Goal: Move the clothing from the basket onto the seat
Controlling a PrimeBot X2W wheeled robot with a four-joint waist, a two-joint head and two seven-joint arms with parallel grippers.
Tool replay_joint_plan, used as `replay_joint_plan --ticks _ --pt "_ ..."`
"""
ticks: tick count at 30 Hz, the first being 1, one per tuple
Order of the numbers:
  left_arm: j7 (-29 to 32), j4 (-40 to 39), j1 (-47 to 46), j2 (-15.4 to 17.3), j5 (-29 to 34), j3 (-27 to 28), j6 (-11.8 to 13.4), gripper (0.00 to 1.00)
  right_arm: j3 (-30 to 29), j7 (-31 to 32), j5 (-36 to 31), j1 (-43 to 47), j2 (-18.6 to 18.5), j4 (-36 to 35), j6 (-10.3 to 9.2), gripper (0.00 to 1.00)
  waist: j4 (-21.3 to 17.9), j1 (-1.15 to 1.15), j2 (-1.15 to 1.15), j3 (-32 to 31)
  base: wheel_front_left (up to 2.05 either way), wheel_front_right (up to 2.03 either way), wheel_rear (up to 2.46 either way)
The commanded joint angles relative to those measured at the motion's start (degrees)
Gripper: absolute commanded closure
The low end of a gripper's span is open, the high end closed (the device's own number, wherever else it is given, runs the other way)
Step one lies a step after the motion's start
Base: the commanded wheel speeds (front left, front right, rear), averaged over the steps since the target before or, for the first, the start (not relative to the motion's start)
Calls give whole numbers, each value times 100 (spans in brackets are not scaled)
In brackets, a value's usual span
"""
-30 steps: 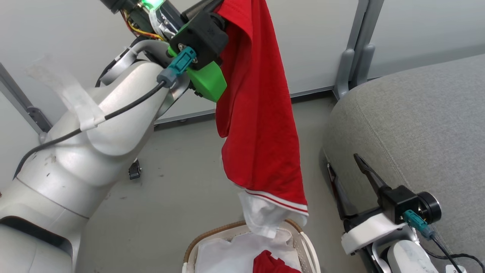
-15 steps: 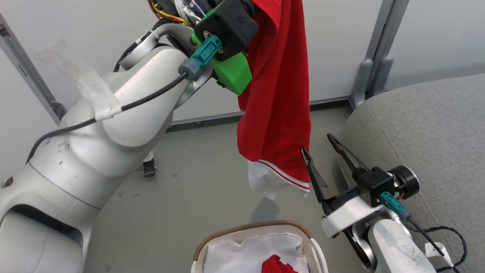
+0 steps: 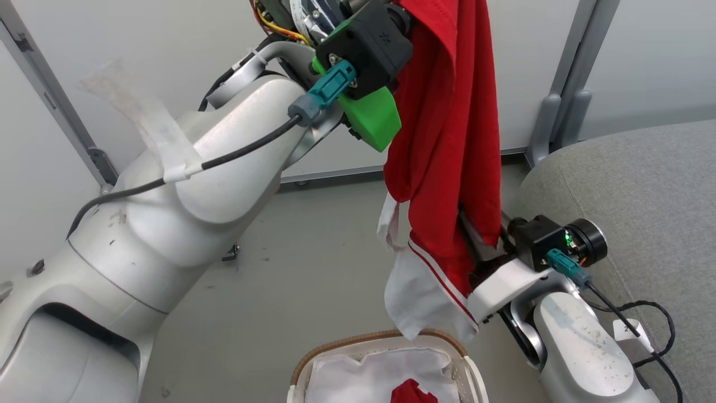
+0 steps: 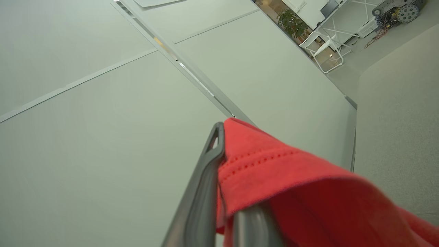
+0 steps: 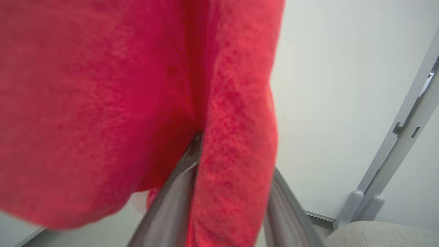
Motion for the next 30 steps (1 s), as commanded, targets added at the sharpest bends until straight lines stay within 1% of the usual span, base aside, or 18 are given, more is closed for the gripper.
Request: replay_joint_plan --ticks 1,8,9,10,12,13,14,15,16,17,22,30 --pt "-4 13 158 31 -58 -1 7 100 17 -28 56 -45 -21 19 -6 100 18 0 0 11 0 0 0" --pt "-5 65 702 77 -381 223 28 100 -84 -29 192 -63 -21 -34 -6 100 68 0 0 75 0 0 0" --pt "-5 68 821 57 -447 285 39 93 -110 -29 210 -68 -21 -41 -6 100 68 0 0 83 0 0 0" --pt "-5 77 964 34 -530 346 37 84 -150 -29 214 -79 -22 -48 -6 100 66 0 0 91 0 0 0" --pt "-5 64 1225 -5 -640 455 48 75 -229 -29 218 -109 -20 -75 -6 100 67 0 0 113 0 0 0" --pt "-5 60 1366 -32 -676 504 51 58 -269 -29 217 -120 -19 -75 -6 100 68 0 0 123 0 0 0" --pt "-5 59 1526 -57 -706 560 56 50 -309 -29 222 -136 -21 -84 -6 100 66 0 0 136 0 0 0" --pt "-5 63 1665 -74 -733 604 47 33 -339 -29 218 -155 -20 -92 -6 100 62 0 0 148 0 0 0" --pt "-4 80 1841 -94 -772 682 60 11 -380 -29 195 -177 -20 -106 -6 100 53 0 0 162 0 0 0" --pt "-4 107 1981 -109 -819 735 69 0 -414 -29 183 -191 -20 -120 -6 100 43 0 0 172 0 0 0" --pt "-5 291 2757 -236 -878 1022 108 0 -640 -29 102 -287 -19 -211 -6 100 2 0 0 228 0 0 0" --pt "-5 404 3818 -417 -757 1483 73 0 -1061 -29 -101 -405 -20 -351 -6 100 -16 0 0 350 0 0 0"
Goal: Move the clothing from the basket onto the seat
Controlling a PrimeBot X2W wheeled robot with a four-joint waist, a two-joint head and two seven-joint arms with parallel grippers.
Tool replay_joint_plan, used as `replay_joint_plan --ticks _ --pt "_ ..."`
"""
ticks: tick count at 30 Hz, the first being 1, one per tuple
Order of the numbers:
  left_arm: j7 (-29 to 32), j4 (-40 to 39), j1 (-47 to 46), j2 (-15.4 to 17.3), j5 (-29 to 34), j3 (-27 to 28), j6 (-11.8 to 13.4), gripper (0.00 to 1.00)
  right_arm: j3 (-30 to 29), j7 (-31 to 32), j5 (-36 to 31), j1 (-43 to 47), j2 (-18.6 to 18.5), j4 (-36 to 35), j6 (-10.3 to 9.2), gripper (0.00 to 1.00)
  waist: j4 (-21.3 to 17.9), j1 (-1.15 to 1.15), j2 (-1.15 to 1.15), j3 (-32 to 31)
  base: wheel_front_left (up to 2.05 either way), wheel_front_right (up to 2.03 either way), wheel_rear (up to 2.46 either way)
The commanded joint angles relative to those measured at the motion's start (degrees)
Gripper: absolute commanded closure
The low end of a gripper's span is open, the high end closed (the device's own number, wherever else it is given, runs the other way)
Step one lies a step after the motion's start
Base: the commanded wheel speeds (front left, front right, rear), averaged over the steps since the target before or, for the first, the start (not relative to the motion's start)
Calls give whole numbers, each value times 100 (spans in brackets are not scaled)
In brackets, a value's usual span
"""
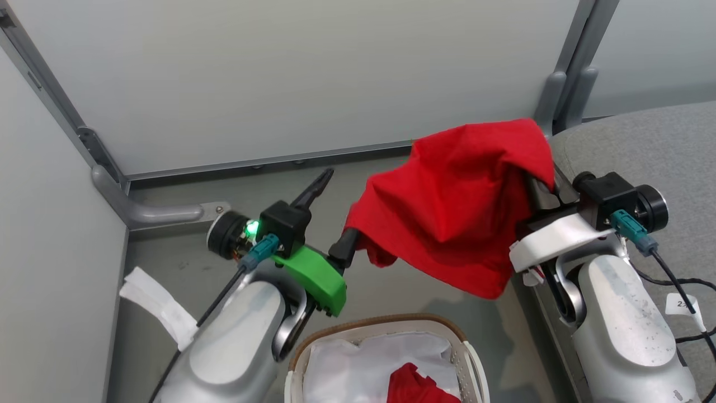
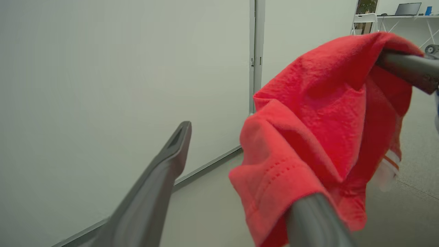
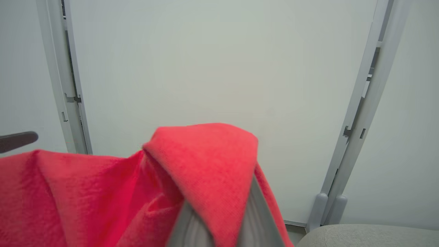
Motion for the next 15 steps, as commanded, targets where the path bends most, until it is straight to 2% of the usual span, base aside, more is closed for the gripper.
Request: replay_joint_plan --ticks 1,15 --pt "-5 0 215 -51 47 80 -28 0 -73 -30 -56 -93 -23 -49 -6 100 -11 0 0 27 0 0 0" --pt "-5 -275 1236 -196 288 470 -89 0 -814 -30 -486 -303 -22 -224 -6 100 -71 0 0 202 0 0 0"
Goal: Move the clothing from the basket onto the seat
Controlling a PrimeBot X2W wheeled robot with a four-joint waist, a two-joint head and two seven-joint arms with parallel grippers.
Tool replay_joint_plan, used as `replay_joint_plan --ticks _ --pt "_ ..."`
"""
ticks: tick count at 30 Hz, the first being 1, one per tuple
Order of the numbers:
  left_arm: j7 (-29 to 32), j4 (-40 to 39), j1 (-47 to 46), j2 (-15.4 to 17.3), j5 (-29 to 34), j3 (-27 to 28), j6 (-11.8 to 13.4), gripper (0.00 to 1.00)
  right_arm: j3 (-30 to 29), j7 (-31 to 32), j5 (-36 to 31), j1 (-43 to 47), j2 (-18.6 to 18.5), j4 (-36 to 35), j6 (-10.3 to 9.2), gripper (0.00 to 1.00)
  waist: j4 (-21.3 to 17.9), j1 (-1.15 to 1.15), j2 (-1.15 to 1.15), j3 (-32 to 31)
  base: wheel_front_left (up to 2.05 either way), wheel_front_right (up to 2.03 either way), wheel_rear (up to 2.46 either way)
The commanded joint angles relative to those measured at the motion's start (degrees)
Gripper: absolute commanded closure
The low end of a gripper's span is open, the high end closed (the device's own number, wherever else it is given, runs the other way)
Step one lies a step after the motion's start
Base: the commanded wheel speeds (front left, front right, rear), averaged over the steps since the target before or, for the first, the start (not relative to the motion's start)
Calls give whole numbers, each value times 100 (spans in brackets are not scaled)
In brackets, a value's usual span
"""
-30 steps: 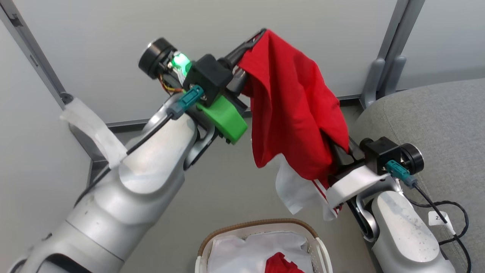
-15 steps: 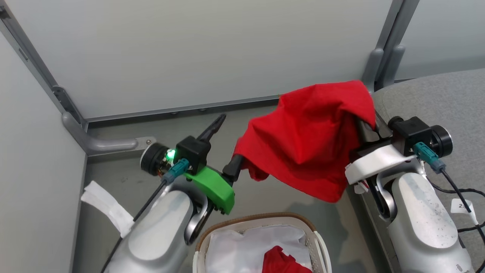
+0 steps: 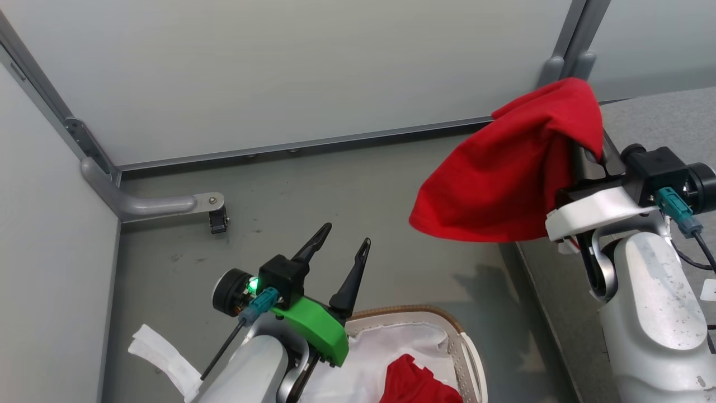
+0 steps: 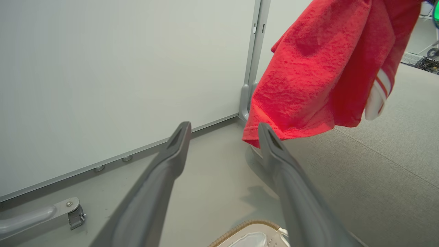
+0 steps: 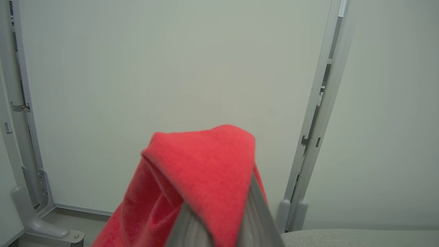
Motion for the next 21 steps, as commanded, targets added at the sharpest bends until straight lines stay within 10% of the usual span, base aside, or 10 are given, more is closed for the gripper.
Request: replay_joint_plan --ticks 1,21 --pt "-5 -51 122 -34 7 77 -19 0 -69 -30 -43 -35 -20 -46 -6 100 -1 0 0 5 0 0 0" --pt "-5 -642 479 -110 228 434 -20 0 -207 -30 159 291 -22 -135 -6 100 -564 0 0 107 0 0 0"
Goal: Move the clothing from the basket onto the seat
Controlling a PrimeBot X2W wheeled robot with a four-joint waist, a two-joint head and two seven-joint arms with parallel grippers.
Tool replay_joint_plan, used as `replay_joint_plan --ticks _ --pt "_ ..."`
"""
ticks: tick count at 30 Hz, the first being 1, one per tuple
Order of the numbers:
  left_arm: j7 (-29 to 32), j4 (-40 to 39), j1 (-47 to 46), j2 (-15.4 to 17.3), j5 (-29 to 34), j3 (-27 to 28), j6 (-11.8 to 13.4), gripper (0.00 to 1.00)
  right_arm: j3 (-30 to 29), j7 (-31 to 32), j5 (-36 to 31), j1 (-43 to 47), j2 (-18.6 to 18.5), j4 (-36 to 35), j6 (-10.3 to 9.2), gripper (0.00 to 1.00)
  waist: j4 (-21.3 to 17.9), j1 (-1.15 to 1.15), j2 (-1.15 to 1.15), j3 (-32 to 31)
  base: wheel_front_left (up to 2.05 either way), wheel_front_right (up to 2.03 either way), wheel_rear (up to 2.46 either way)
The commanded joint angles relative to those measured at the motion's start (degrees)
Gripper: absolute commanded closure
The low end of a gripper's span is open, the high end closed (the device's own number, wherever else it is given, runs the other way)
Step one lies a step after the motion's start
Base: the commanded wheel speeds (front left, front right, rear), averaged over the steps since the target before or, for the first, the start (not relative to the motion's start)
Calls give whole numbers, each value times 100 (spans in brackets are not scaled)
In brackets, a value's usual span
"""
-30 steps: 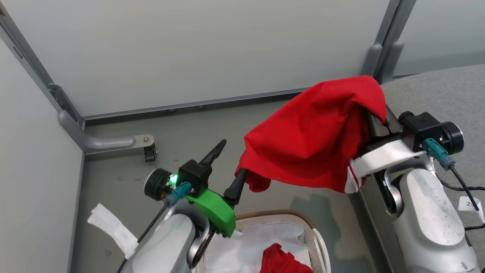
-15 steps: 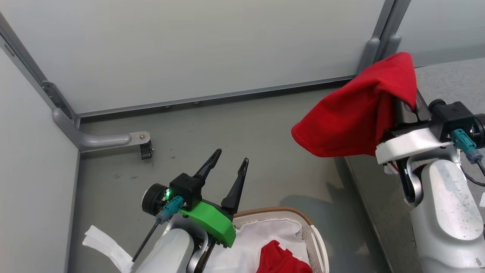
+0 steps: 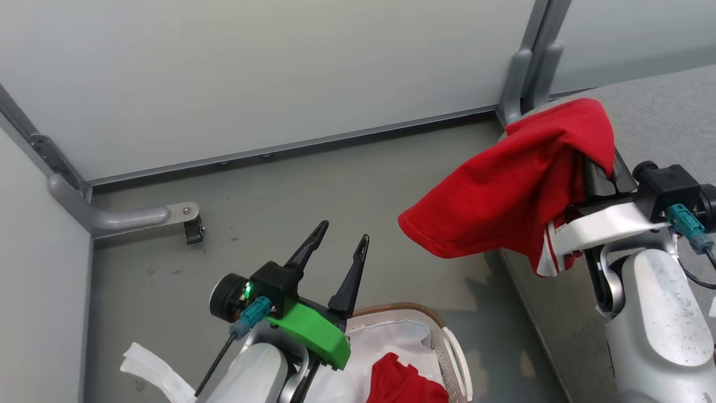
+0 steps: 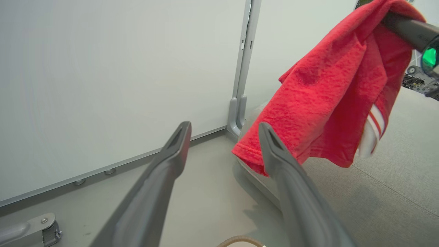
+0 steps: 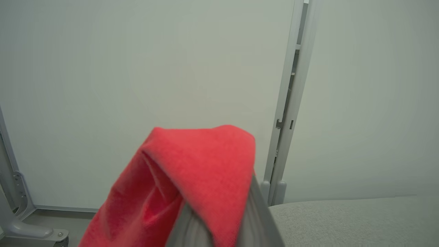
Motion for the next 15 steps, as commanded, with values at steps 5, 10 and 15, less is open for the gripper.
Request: replay_joint_plan --ticks 5,10,15 --pt "-5 -172 -49 9 149 59 -12 0 108 -30 132 -134 -24 -26 -7 100 -933 0 0 330 0 0 0" --pt "-5 -262 -176 12 210 29 -12 0 120 -30 191 -123 -21 -50 -6 100 -1584 0 0 511 0 0 0" --pt "-5 -266 -246 16 320 -48 -12 0 106 -30 274 -63 -18 -49 -6 100 -2103 0 0 657 0 0 0"
